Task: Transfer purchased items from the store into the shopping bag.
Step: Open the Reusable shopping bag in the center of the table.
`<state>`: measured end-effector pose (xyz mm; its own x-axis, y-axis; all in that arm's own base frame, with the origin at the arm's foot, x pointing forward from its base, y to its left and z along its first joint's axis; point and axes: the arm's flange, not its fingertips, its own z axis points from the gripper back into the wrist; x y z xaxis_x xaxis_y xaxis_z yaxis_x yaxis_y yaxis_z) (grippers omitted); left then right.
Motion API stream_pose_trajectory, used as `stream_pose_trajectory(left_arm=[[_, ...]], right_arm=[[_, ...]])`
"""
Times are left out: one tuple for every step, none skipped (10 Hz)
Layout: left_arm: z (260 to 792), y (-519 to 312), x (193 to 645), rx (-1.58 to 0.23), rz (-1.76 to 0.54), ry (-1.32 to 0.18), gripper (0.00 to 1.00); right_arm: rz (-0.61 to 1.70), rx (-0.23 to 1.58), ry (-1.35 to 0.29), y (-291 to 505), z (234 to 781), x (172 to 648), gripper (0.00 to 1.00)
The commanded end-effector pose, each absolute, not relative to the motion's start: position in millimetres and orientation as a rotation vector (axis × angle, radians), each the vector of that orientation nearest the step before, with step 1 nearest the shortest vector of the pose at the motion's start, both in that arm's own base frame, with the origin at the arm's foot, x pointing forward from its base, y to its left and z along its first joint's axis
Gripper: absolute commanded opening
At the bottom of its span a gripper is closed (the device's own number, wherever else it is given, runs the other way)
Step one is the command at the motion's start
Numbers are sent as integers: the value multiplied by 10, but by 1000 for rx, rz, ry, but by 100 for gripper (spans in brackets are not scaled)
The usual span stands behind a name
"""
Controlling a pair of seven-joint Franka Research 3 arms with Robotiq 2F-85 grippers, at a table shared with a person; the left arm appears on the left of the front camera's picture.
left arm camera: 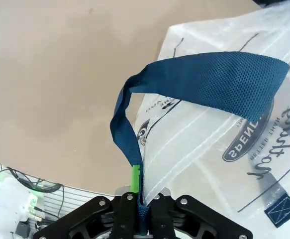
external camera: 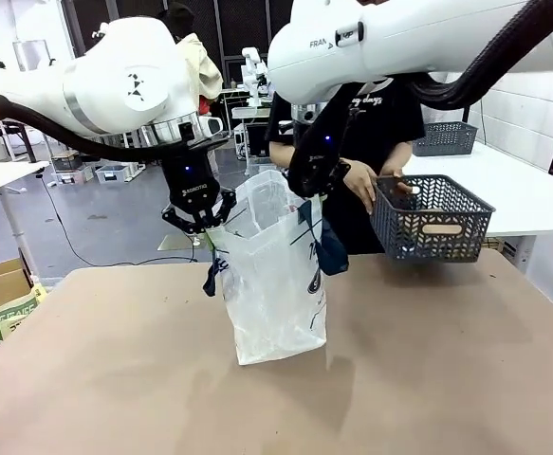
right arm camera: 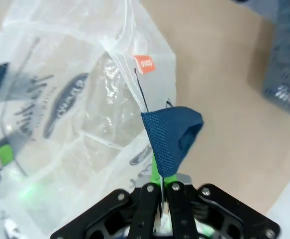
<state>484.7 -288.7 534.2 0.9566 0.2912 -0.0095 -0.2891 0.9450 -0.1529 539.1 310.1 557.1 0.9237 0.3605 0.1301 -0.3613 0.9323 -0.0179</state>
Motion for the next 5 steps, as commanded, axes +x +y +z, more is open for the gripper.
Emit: stream_pose_trajectory(left_arm=[[5253,-2807,4840,-125,238,-72,0],[5252,-2792,4848,-121,205,-84,0],[5253,-2780,4848,-130,170,-98,0],[5262,-2778,4842,-150,133,-104,0],[5275,-2787,4831,-162,86,-112,0]], right_arm=[[448,-49,-180,2899,5465,5305,0],[483,-69,-190,2856,5445,5306,0],[501,-65,-202,2829,5428,5309,0],[534,-62,-211,2810,5397,5313,0],[549,-55,-216,2797,5385,5289,0]])
